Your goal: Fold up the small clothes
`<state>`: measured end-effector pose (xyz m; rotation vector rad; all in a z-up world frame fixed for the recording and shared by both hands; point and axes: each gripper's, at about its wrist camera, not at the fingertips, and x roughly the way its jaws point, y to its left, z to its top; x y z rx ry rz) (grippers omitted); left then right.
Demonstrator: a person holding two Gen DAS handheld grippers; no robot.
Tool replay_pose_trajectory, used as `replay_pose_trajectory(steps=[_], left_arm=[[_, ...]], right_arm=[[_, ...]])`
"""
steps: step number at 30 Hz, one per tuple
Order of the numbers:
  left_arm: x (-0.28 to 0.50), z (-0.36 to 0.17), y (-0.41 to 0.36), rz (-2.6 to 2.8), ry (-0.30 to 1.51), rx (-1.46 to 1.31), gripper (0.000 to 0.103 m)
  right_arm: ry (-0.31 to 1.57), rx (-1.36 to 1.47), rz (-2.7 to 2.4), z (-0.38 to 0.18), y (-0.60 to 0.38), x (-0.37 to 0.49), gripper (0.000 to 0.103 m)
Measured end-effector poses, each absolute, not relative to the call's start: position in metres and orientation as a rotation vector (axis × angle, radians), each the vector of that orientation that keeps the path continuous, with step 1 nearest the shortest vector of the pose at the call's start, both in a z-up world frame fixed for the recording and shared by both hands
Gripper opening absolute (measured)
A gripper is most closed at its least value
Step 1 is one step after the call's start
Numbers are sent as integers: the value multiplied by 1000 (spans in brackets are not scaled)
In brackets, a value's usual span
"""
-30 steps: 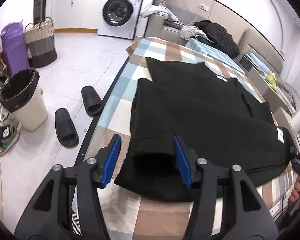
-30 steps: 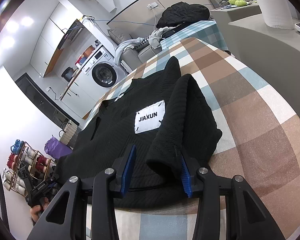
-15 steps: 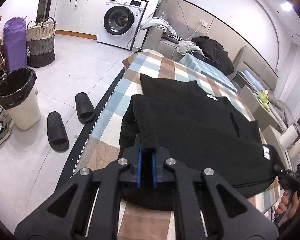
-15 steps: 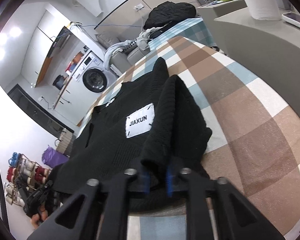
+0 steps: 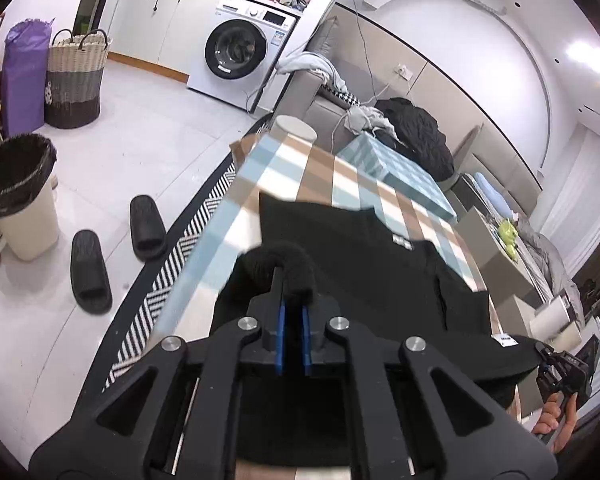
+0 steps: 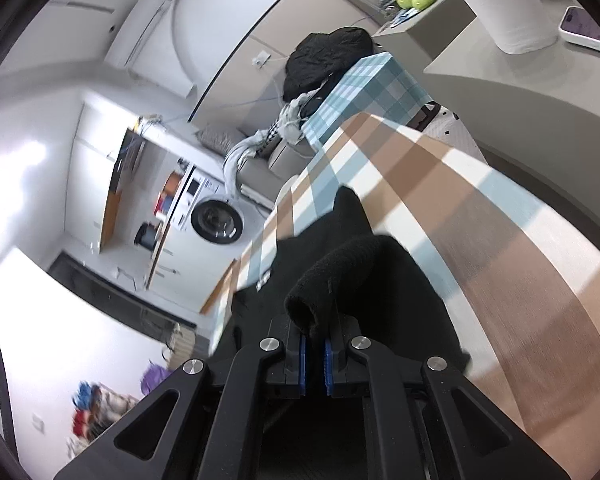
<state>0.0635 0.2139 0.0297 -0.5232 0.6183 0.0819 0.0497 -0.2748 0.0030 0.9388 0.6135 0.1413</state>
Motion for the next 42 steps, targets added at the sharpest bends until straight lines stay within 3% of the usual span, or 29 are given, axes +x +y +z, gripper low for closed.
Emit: replay_pose_trajectory(steps=[13, 14, 15, 17, 18, 19, 21, 22, 30, 38, 39, 42], left_arm=[[220, 32, 236, 113, 673, -549, 4], [231, 27, 237, 119, 692, -548, 4], [242, 23, 238, 120, 711, -544, 4], [264, 11, 240, 141, 776, -534, 11], [270, 6, 241, 145, 788, -537, 22], [275, 1, 243, 173, 790, -536, 40], [275, -3, 248, 227, 775, -530, 56], [276, -5, 250, 235, 769, -529, 59], [273, -29, 247, 206, 852, -416, 60], [278, -54, 232, 173, 949, -325, 60], [278, -55, 231, 174, 948, -324, 58], [279, -56, 227, 155, 939, -304, 30]], right_arm=[[665, 1007, 9, 12, -270, 175, 7], [685, 1012, -9, 10, -271, 185, 10], [699, 1009, -28, 8, -272, 196, 22], [687, 1023, -68, 4, -277, 205, 47], [667, 1031, -75, 4, -280, 206, 50], [663, 1027, -77, 4, -282, 207, 50], [664, 988, -73, 7, -286, 207, 50], [674, 960, -88, 7, -289, 206, 51], [833, 763, -74, -15, -286, 201, 53], [837, 600, -33, -21, -258, 209, 53], [834, 581, -33, -21, -254, 212, 53], [828, 506, -26, -19, -244, 219, 52]])
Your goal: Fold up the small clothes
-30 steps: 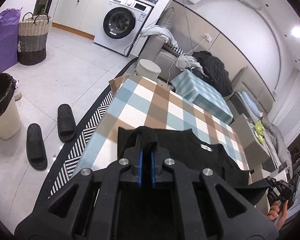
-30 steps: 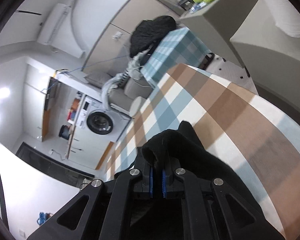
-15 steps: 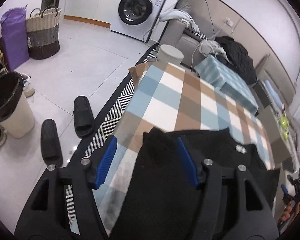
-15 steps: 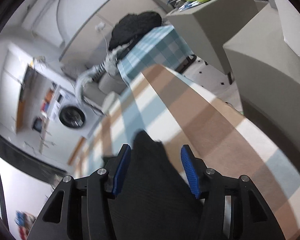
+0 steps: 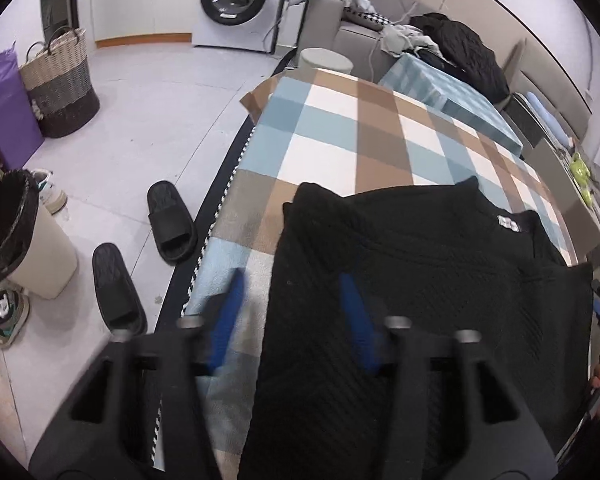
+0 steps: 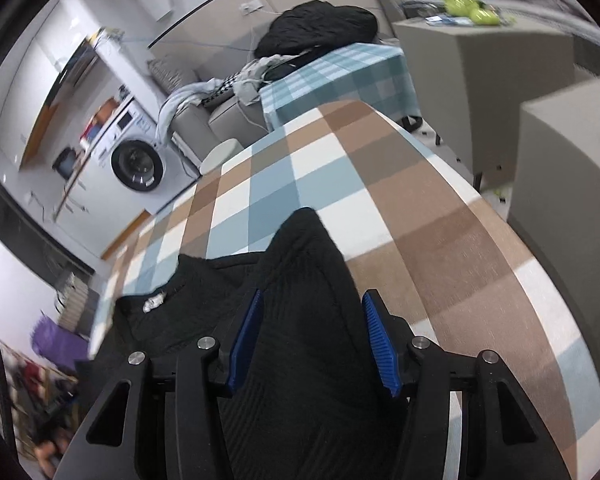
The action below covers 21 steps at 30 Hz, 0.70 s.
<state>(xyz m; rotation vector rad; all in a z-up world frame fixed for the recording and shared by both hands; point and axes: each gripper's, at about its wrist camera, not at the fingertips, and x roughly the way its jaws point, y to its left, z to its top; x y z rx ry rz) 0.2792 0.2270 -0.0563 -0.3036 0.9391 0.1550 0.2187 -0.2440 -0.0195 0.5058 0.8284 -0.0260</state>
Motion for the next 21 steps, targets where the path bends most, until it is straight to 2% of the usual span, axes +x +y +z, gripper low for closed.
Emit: replay_pose_trajectory(steps=[7, 8, 9, 10, 12, 15, 21], left_arm=[[290, -55, 219, 163, 927, -249, 28], [292, -55, 216, 163, 920, -238, 28], [294, -55, 215, 165, 915, -231, 20], [294, -54, 214, 169, 900, -223, 5], [291, -49, 214, 168, 878, -223, 5], [280, -37, 216, 165, 817, -240, 4], [261, -1, 217, 155, 699, -262, 3]], right_arm=[[822, 433, -12, -18, -238, 223, 51], [818, 430, -14, -19, -238, 225, 45], [818, 428, -16, -19, -238, 225, 33], [819, 424, -22, -19, -238, 226, 27], [800, 419, -39, -17, -241, 223, 9], [750, 432, -17, -9, -246, 213, 6], [599, 481, 53, 23, -253, 194, 5]])
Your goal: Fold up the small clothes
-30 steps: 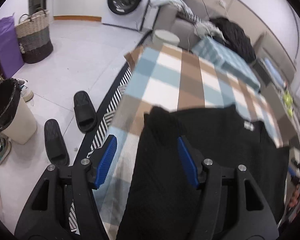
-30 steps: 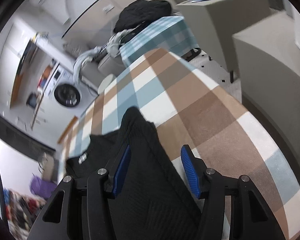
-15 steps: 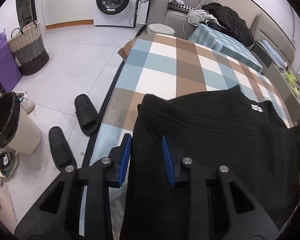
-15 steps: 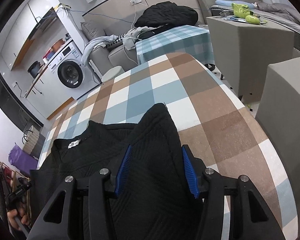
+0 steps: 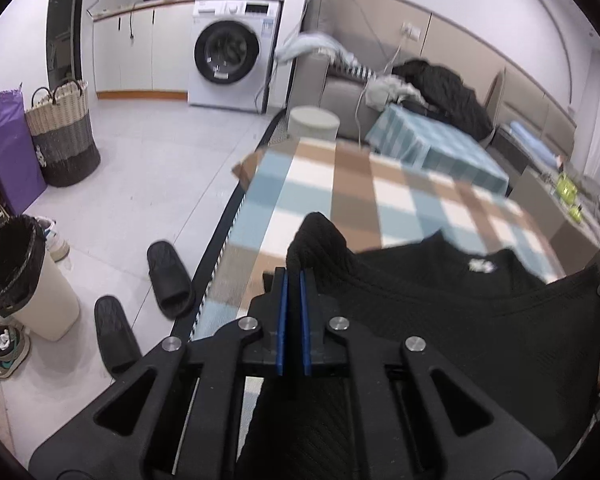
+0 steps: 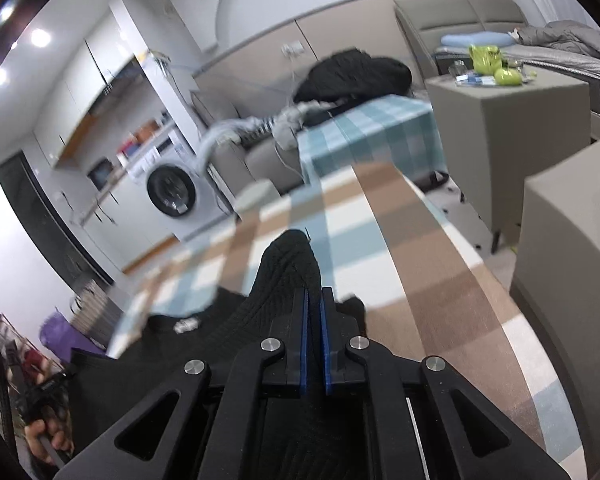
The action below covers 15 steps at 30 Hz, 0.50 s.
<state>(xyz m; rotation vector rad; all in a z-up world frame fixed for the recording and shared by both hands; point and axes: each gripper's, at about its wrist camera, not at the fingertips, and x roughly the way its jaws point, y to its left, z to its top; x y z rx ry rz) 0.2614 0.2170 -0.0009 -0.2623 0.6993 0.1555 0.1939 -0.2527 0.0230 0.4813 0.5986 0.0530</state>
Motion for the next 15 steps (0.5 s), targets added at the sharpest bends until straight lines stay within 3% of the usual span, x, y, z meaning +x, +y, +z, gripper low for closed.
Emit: replay_pose_trajectory(steps=[5, 10, 15], left_arm=[[270, 25, 220, 163, 643, -280, 3], [295, 20, 226, 197, 676, -297, 4], [308, -7, 228, 247, 786, -274, 15]], right_arm=[[557, 501, 22, 41, -253, 206, 5], [651, 535, -65, 27, -260, 234, 6], [778, 547, -117, -3, -263, 243, 26]])
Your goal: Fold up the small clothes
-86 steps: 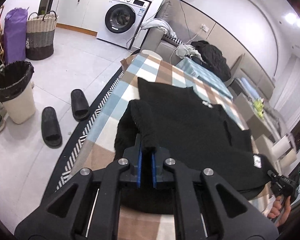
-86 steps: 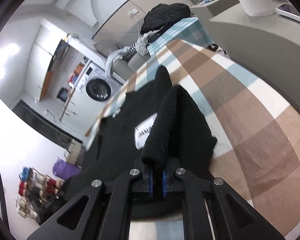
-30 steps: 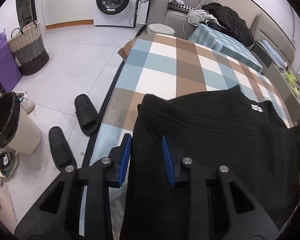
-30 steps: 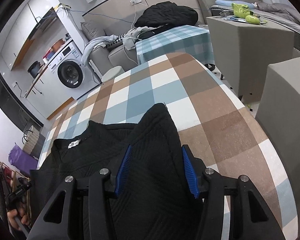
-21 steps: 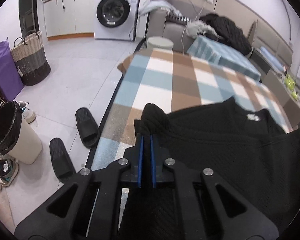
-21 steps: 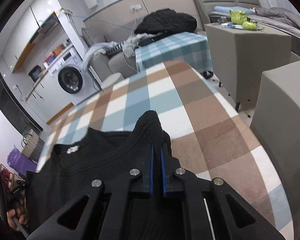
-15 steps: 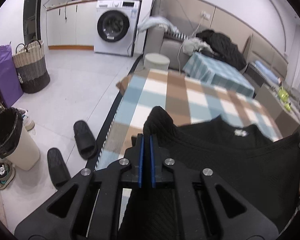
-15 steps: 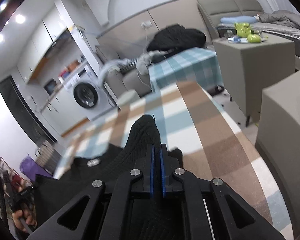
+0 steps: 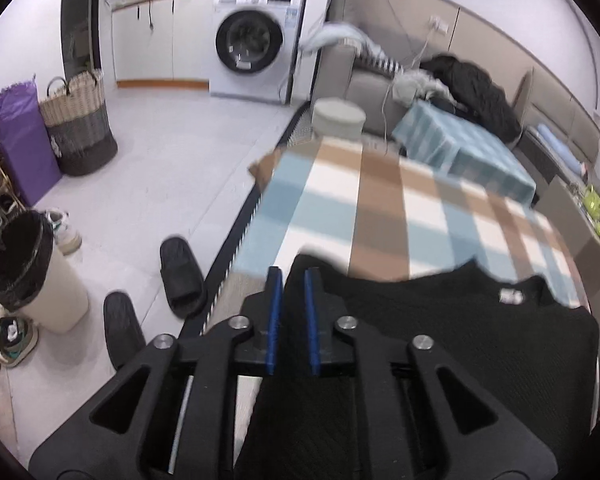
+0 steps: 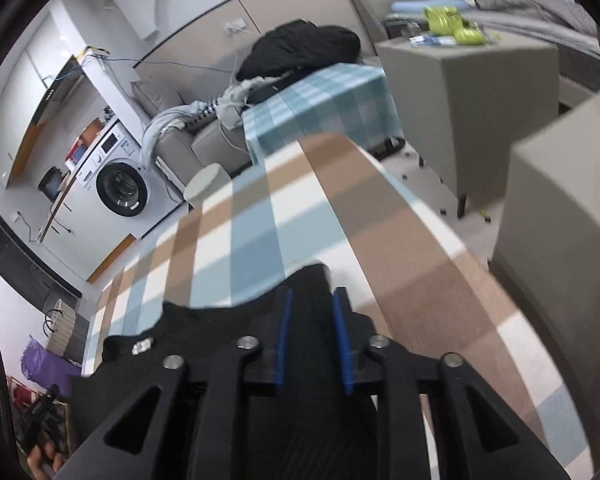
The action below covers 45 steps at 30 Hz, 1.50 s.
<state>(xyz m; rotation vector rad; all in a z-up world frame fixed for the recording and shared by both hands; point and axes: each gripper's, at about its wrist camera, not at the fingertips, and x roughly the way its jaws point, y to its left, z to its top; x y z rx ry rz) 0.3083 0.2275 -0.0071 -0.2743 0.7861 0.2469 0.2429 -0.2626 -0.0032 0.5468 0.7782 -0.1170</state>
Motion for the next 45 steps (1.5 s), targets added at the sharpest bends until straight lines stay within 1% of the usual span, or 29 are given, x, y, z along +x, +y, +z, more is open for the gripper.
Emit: replay_pose_trajectory(steps=[1, 3, 4, 5, 7, 8, 10, 11, 12, 13, 15, 16, 17, 18, 22, 23, 26, 28, 34, 39, 40, 41, 42, 43, 45], left_arm=[[305, -10, 228, 239, 802, -285, 20], [297, -15, 227, 223, 811, -293, 25], [293, -17, 225, 219, 813, -296, 31], [287, -17, 223, 206, 816, -300, 34], [270, -15, 217, 182, 810, -316, 47], [261, -13, 212, 170, 803, -320, 51], [242, -6, 204, 155, 785, -320, 61], [230, -1, 199, 148, 778, -317, 63], [221, 2, 196, 143, 771, -317, 69], [209, 6, 191, 134, 762, -314, 73], [191, 13, 182, 125, 749, -296, 76], [179, 15, 177, 124, 739, -289, 81], [171, 18, 174, 123, 733, -289, 84], [161, 19, 170, 116, 729, -290, 84], [130, 25, 153, 90, 739, -259, 84], [121, 26, 148, 93, 739, -249, 84], [98, 24, 140, 62, 755, -268, 89], [88, 21, 138, 52, 762, -281, 103], [66, 13, 134, 45, 770, -289, 102], [67, 6, 138, 44, 778, -279, 102], [68, 5, 139, 42, 776, -282, 102], [68, 3, 140, 38, 775, -286, 102], [69, 1, 140, 35, 779, -286, 102], [73, 0, 139, 34, 783, -283, 102], [75, -2, 138, 39, 791, -269, 102]], right_arm=[[784, 551, -108, -6, -262, 239, 29], [793, 557, -96, -10, -261, 231, 35], [806, 564, -79, -12, -259, 226, 36], [808, 567, -65, -12, -257, 222, 39], [803, 565, -49, -10, -253, 209, 42], [804, 563, -37, -7, -251, 204, 43], [809, 562, -27, -4, -246, 193, 47], [813, 568, -16, -1, -245, 184, 56], [810, 575, -12, 0, -244, 179, 60], [806, 585, -8, 2, -244, 170, 61], [807, 573, 12, 6, -241, 150, 63], [806, 568, 17, 7, -240, 143, 65], [810, 562, 22, 7, -239, 132, 69], [812, 562, 27, 6, -239, 121, 72], [828, 572, 29, -4, -242, 87, 76], [835, 572, 19, -7, -244, 80, 78], [857, 554, -8, -15, -249, 61, 79], [871, 540, -18, -20, -252, 50, 79], [907, 610, 47, -35, -259, 31, 78], [888, 560, 113, -32, -247, 23, 60], [881, 533, 124, -30, -241, 24, 60], [869, 469, 130, -26, -234, 23, 57], [864, 422, 128, -24, -229, 24, 50], [865, 372, 132, -24, -223, 24, 45], [871, 364, 123, -27, -221, 25, 26]])
